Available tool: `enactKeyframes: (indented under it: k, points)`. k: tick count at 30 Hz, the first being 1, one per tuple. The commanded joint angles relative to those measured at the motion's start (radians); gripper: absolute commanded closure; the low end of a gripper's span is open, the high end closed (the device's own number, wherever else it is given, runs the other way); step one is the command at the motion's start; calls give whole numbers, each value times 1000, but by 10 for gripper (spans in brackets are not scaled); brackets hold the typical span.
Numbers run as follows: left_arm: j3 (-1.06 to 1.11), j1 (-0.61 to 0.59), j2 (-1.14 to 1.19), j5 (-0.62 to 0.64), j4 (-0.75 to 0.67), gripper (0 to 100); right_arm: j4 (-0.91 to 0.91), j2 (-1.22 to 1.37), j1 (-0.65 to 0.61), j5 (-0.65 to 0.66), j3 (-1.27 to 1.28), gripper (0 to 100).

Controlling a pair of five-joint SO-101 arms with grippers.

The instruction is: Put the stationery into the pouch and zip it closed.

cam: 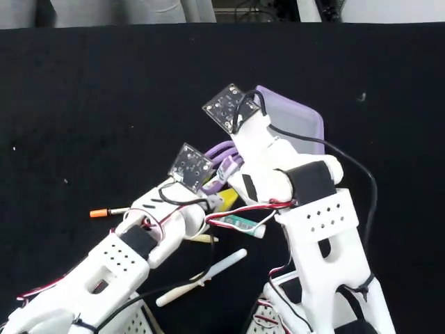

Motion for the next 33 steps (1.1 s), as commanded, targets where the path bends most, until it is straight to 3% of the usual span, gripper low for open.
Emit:
enactKeyframes:
  k: [1, 10, 17, 25, 33]
  points:
    - [-87, 5, 11, 6, -32, 791, -14, -1, -14, -6, -56, 985]
    - [-65, 7, 46, -60, -123, 791, -12, -1, -14, -6, -54, 985]
    - [-142, 1, 259, -63, -181, 795, -12, -1, -14, -6, -58, 985]
    - [-225, -4, 361, -64, -184, 967, -12, -2, -9, -5, -56, 985]
    - [-257, -10, 370, -66, -184, 971, 14, -4, -8, 3, -61, 986]
